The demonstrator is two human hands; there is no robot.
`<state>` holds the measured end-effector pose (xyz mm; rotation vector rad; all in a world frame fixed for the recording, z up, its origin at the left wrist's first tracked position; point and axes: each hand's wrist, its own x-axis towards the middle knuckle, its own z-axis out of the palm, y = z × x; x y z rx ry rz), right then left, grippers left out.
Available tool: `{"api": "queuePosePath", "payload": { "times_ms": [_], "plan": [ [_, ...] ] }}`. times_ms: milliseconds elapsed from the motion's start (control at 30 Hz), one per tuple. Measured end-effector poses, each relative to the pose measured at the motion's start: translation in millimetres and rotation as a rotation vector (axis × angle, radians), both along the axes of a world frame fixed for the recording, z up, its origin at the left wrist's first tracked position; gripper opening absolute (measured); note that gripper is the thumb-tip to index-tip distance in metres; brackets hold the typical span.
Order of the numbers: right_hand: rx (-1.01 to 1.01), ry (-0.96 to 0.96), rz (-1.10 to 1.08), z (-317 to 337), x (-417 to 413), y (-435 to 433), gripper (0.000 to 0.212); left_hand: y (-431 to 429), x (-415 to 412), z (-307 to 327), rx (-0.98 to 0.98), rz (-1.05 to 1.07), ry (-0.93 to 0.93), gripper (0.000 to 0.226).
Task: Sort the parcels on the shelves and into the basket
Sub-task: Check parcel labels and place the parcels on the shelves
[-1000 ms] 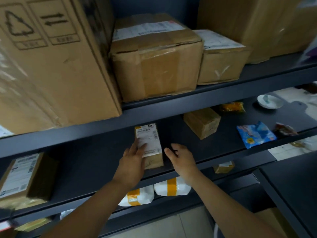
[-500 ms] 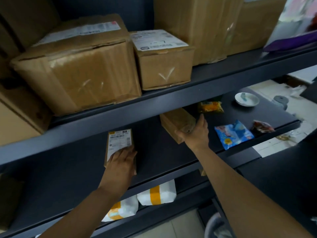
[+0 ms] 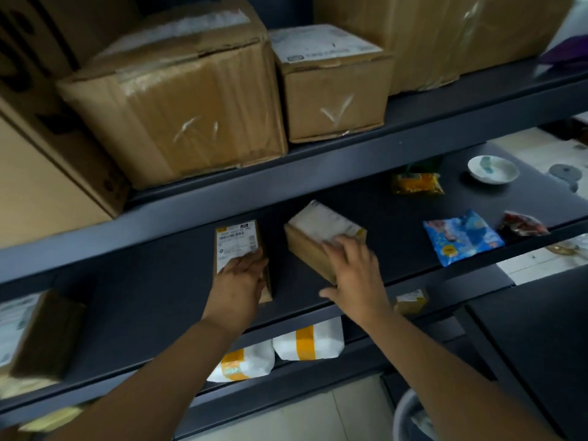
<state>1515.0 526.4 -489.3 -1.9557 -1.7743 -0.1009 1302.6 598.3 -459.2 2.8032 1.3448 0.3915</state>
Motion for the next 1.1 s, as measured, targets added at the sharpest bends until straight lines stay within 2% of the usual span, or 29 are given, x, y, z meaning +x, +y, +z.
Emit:
{"api": "queuePosePath", "payload": {
  "times_ms": [67, 133, 200, 300, 367, 600, 767, 900, 1000, 1100],
  "plan": [
    [0.015, 0.051, 0.058, 0.2, -2.8, -6.4, 0.088, -2.8, -2.0, 2.8, 0.011, 0.009, 0.024, 0.058],
    [0.029, 0.173, 0.004, 9.2, -2.7, -6.9, 0.083, -5.6, -6.0, 5.2, 0.027, 0.02, 0.033, 0.062],
    [-0.033, 0.321, -0.102, 22.2, 0.2, -0.8, 0.095, -7.7, -12.4, 6.0, 0.022, 0.045, 0.04, 0.065],
    [-0.336, 0.486, -0.174, 32.7, 8.7, 13.3, 0.121, -12.8, -18.2, 9.6, -0.048, 0.109, 0.065, 0.059],
    [-0.473, 0.527, -0.154, 32.7, 11.9, 19.3, 0.125, -15.3, -21.8, 8.4, -0.076, 0.152, 0.061, 0.056],
    [-0.485, 0.494, -0.033, 33.6, -21.8, 22.7, 0.109, -16.3, -54.2, 13.4, -0.111, 0.238, 0.167, 0.06],
    [-0.505, 0.485, 0.116, 39.2, -58.0, 29.4, 0.108, -12.9, -97.3, 13.5, -0.1, 0.264, 0.119, 0.058],
    [-0.521, 0.403, 0.216, 47.2, -78.6, 42.9, 0.088, -9.2, -133.3, 17.3, -0.03, 0.232, 0.148, 0.073],
    [-0.46, 0.394, 0.123, 52.9, -88.0, 51.9, 0.084, -6.0, -150.8, 14.0, -0.019, 0.215, 0.194, 0.083],
    [-0.387, 0.541, -0.082, 53.1, -100.3, 55.5, 0.074, -7.0, -157.1, 9.7, -0.036, 0.213, 0.209, 0.087]
  ]
}}
